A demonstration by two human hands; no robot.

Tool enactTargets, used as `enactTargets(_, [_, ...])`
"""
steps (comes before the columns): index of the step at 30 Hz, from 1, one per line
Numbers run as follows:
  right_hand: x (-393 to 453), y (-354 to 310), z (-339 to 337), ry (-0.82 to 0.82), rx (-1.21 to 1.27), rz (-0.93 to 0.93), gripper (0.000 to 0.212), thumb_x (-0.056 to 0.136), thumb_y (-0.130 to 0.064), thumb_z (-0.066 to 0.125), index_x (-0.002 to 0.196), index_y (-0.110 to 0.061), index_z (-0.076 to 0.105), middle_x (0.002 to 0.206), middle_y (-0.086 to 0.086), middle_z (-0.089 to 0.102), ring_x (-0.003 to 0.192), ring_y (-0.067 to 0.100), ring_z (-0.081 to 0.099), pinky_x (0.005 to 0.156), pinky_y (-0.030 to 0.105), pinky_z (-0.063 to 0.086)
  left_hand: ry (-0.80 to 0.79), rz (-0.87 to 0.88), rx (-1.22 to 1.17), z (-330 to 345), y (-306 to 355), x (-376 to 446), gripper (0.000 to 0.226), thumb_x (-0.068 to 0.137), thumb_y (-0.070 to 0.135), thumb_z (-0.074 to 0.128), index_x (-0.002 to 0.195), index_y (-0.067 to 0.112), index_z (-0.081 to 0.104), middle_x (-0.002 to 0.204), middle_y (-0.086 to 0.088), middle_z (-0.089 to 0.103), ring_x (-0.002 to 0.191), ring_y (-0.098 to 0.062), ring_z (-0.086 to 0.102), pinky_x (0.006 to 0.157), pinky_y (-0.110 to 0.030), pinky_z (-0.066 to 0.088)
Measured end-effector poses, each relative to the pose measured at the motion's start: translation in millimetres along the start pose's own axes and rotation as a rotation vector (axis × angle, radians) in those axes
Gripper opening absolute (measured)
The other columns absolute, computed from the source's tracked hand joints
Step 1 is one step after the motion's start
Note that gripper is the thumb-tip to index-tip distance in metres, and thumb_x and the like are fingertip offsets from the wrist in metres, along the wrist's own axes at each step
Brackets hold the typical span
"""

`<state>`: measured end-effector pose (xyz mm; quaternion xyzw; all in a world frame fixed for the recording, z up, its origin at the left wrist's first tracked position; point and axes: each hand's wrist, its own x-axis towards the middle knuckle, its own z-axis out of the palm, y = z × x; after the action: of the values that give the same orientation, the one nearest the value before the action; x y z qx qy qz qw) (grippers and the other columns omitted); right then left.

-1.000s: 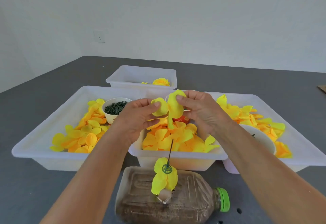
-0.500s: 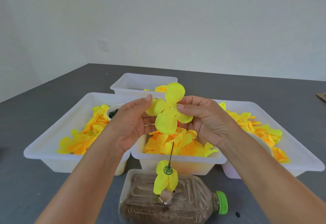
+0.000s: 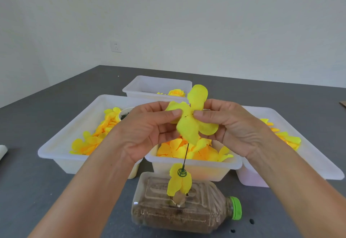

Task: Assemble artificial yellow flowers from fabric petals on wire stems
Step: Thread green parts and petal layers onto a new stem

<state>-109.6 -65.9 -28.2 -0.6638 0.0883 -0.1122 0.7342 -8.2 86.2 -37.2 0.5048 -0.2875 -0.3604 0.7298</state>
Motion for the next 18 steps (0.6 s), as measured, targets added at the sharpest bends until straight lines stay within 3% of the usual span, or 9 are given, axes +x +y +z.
enactTargets(4, [-4.7, -9.5, 3.7, -0.005, 0.049, 0.058, 0.05, 0.044, -0.02, 0.076, 0.091, -0.009, 0.067, 0.099, 0.012, 0.067, 0.091, 0.026, 0.061, 0.093, 0.045, 0.048, 0.036, -0.015, -0.006, 3.0, 4.5, -3.8, 0.02, 0.067, 0.02, 0.062, 0.083, 0.008, 0.067, 0.074, -0.009, 0.07, 0.062, -0.018, 0.067, 0.062, -0.03, 0.057])
enactTargets(7, [-6.2, -14.1, 3.9, -0.031, 0.128, 0.118, 0.05, 0.043, -0.019, 0.075, 0.091, -0.012, 0.066, 0.094, 0.007, 0.07, 0.082, 0.019, 0.065, 0.076, 0.031, 0.054, 0.049, -0.007, 0.005, 4.9, 7.6, -7.4, 0.019, 0.065, 0.019, 0.063, 0.08, 0.008, 0.068, 0.07, -0.008, 0.069, 0.058, -0.017, 0.065, 0.056, -0.027, 0.056])
enactTargets(10, [-6.6, -11.7, 1.9, -0.031, 0.234, 0.196, 0.05, 0.045, -0.013, 0.074, 0.095, -0.01, 0.067, 0.091, 0.005, 0.072, 0.075, 0.017, 0.069, 0.067, 0.028, 0.056, 0.04, -0.003, 0.003, 5.8, 8.8, -11.9, 0.02, 0.065, 0.017, 0.063, 0.082, 0.009, 0.068, 0.07, -0.008, 0.07, 0.058, -0.017, 0.067, 0.051, -0.022, 0.054])
enactTargets(14, [-10.8, -8.6, -2.5, -0.005, 0.334, 0.239, 0.022, 0.058, -0.006, 0.066, 0.078, -0.01, 0.075, 0.077, 0.004, 0.072, 0.06, 0.015, 0.069, 0.05, 0.024, 0.053, 0.105, -0.042, 0.07, 3.4, -3.0, -20.5, 0.031, 0.067, 0.01, 0.067, 0.098, 0.007, 0.065, 0.085, -0.01, 0.073, 0.073, -0.019, 0.069, 0.058, -0.024, 0.055])
enactTargets(16, [-12.6, -5.3, -4.3, 0.008, 0.327, 0.243, 0.021, 0.059, -0.007, 0.066, 0.077, -0.011, 0.075, 0.074, 0.002, 0.072, 0.06, 0.014, 0.068, 0.05, 0.024, 0.053, 0.168, -0.061, 0.17, 3.3, -15.0, -25.1, 0.024, 0.074, 0.002, 0.068, 0.097, 0.009, 0.066, 0.087, -0.006, 0.074, 0.076, -0.016, 0.067, 0.063, -0.024, 0.054])
enactTargets(18, [-13.3, 0.4, -2.6, -0.005, 0.266, 0.261, 0.042, 0.052, -0.011, 0.071, 0.095, -0.011, 0.07, 0.083, 0.002, 0.073, 0.068, 0.015, 0.069, 0.063, 0.027, 0.054, 0.177, -0.07, 0.281, 4.4, -25.6, -28.6, 0.02, 0.076, -0.001, 0.068, 0.092, 0.011, 0.07, 0.087, -0.003, 0.073, 0.078, -0.013, 0.065, 0.067, -0.023, 0.051])
